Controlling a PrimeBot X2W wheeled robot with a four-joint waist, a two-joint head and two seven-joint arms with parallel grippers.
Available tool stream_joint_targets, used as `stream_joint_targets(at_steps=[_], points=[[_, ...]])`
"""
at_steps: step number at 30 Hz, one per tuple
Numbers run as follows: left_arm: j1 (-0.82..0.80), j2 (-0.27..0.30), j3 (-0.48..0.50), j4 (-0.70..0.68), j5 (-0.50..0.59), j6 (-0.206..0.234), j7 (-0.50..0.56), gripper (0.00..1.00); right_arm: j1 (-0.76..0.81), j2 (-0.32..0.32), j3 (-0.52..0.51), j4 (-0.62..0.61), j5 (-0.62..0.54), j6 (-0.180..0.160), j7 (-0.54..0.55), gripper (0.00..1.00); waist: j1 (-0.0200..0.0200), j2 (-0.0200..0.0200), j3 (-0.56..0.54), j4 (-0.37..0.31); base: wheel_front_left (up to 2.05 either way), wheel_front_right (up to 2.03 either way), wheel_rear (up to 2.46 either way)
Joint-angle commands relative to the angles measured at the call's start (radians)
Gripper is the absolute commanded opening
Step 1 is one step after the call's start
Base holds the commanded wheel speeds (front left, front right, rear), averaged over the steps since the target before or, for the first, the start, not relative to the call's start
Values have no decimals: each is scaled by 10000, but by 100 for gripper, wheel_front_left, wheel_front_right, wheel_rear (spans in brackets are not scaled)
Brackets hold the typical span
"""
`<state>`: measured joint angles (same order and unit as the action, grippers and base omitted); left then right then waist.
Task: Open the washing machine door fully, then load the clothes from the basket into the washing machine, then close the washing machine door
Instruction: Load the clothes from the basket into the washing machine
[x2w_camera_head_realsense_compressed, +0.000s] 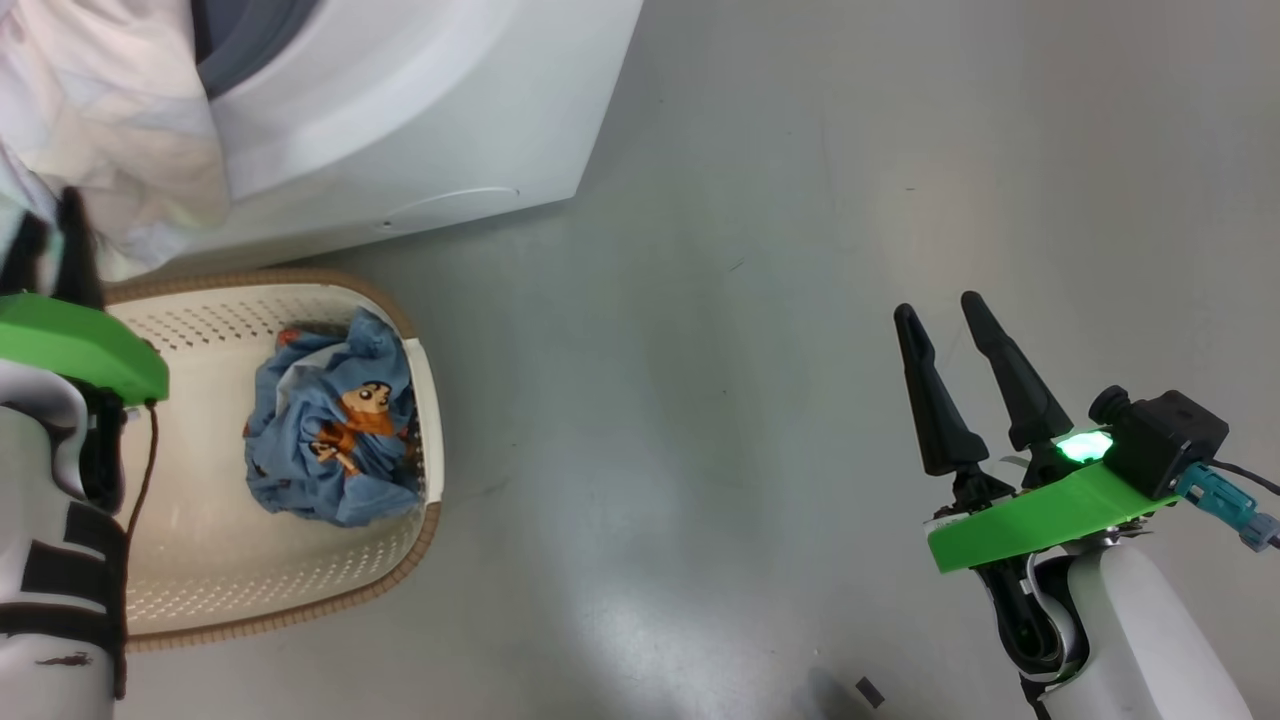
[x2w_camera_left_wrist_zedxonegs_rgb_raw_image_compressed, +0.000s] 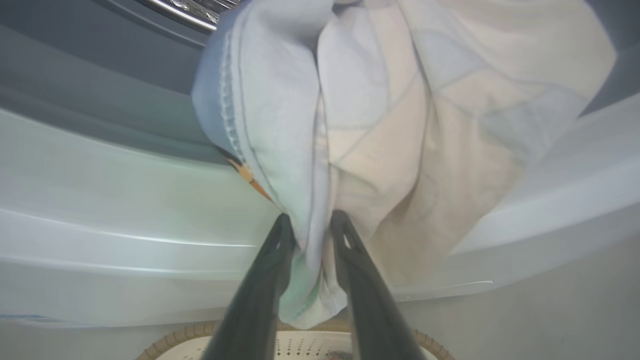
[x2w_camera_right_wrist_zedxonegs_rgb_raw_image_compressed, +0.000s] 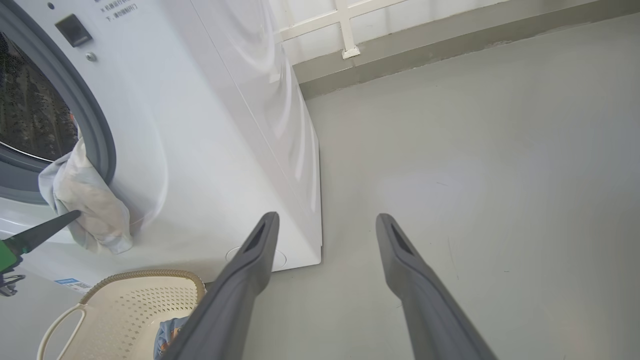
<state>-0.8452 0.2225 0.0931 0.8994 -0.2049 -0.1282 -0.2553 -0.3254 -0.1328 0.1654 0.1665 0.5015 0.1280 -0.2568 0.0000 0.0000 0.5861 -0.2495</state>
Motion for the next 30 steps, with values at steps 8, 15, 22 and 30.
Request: stream_joint_targets(at_steps=[8,15,22,30], points=[[54,195,-161,-916,-439,-25,-65,0,17,0,75,-251,-47,27,-49,100,0,0,3,187,0,0,0],[617,-69,-142,-2862,-875,-25,-65,0,32,48,4,-283,-63,27,-49,100,0,0,-6,380,0,0,0],[425,-1,-542,-3995,-1089,-25,-65,0,30,101,39,-263,-41,27,-49,100,0,0,-20,488,0,0,0],[-1971,650,-1180,-1790,-1372,-25,-65,0,-29,196,306,-190,40,27,-49,100,0,0,-42,219,0,0,0]])
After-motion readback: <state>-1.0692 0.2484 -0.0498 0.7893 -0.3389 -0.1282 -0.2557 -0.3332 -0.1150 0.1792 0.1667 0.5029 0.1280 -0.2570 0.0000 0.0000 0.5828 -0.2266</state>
